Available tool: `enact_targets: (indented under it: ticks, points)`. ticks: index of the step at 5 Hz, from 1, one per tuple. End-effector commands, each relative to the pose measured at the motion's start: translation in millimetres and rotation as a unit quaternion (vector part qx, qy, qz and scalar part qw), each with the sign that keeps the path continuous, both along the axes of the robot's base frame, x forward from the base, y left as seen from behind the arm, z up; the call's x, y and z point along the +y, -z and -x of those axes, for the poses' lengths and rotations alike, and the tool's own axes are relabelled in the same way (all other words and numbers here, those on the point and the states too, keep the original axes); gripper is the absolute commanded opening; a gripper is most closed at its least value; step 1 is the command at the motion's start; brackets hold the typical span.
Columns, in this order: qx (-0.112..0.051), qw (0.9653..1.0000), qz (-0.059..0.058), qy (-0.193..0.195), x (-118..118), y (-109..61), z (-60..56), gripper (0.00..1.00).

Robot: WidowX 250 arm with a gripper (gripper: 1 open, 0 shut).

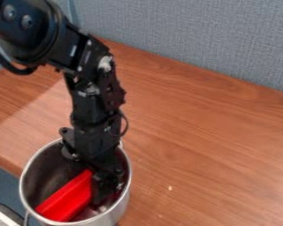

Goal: Move the red object from the metal pot to the table

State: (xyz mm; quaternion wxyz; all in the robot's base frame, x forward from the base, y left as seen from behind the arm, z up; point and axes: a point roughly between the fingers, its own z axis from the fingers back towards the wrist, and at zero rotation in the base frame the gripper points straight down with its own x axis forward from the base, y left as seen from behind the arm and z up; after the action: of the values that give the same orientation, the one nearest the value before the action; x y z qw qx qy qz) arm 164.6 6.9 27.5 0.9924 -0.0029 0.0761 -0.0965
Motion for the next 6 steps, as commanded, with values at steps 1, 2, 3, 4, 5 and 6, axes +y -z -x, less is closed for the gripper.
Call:
enact_targets:
  ticks: [1, 2, 3, 4, 5, 6]
  points:
    - [-0.009, 0.9997, 0.002, -0.022, -5.0, 3.0, -12.3, 0.0]
    - [-0.014, 0.9991, 0.004, -0.041, -11.1, -0.7, -26.5, 0.0]
    - [-0.011, 0.9984, 0.002, -0.055, -5.8, -0.7, -27.0, 0.0]
    - [-0.01, 0.9977, 0.0, -0.066, -4.6, -5.8, -29.5, 0.0]
    - [-0.011, 0.9988, 0.0, -0.047, -6.9, -0.4, -24.1, 0.0]
    - [-0.011, 0.9992, 0.001, -0.039, -4.7, -7.5, -24.6, 0.0]
